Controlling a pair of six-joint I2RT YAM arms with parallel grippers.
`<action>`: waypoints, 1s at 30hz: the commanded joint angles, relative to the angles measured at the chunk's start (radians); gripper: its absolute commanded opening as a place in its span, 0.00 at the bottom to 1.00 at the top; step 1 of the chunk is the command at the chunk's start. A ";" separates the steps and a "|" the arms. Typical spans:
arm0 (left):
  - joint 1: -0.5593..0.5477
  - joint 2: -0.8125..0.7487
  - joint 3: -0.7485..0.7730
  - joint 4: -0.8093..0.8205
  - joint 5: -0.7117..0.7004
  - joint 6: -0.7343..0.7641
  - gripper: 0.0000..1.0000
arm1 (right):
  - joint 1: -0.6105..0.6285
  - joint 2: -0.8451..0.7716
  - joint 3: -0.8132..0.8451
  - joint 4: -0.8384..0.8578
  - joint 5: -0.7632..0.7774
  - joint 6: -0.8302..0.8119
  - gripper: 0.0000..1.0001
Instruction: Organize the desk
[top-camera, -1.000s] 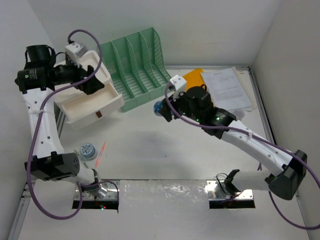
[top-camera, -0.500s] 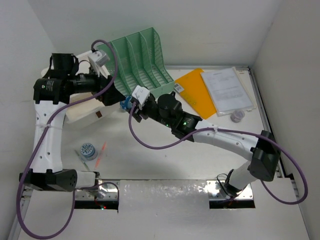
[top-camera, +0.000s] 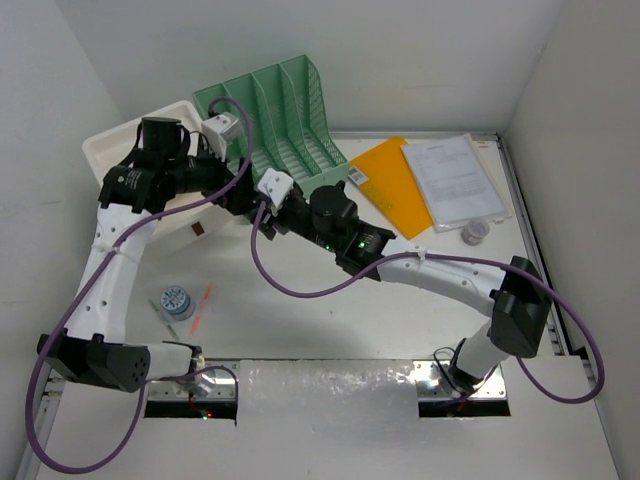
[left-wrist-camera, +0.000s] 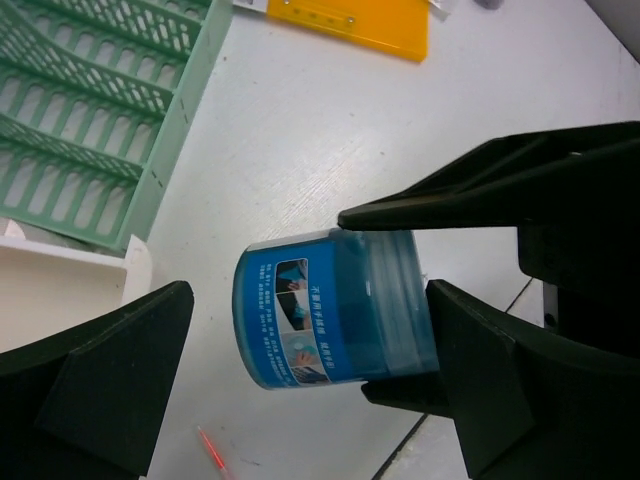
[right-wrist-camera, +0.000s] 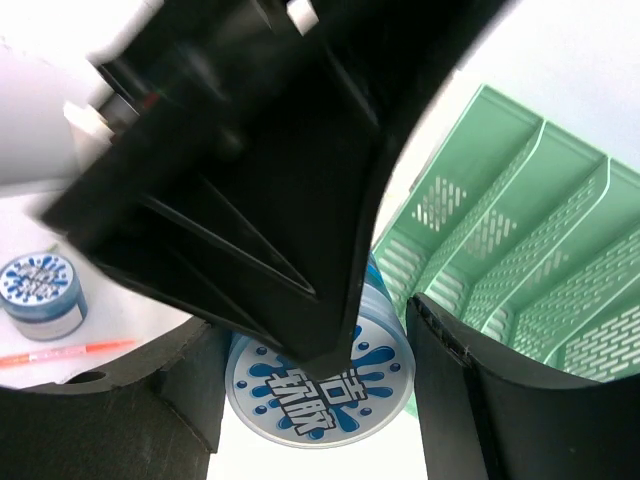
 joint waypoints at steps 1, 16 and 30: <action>-0.008 -0.004 -0.021 0.069 -0.081 -0.047 1.00 | 0.010 -0.018 0.066 0.143 -0.019 0.005 0.00; -0.007 0.016 0.029 -0.132 0.043 0.071 0.19 | 0.013 -0.044 0.023 0.185 0.000 0.005 0.00; -0.004 -0.073 0.045 0.166 -0.585 -0.004 0.00 | 0.013 -0.136 -0.061 0.045 0.067 0.094 0.99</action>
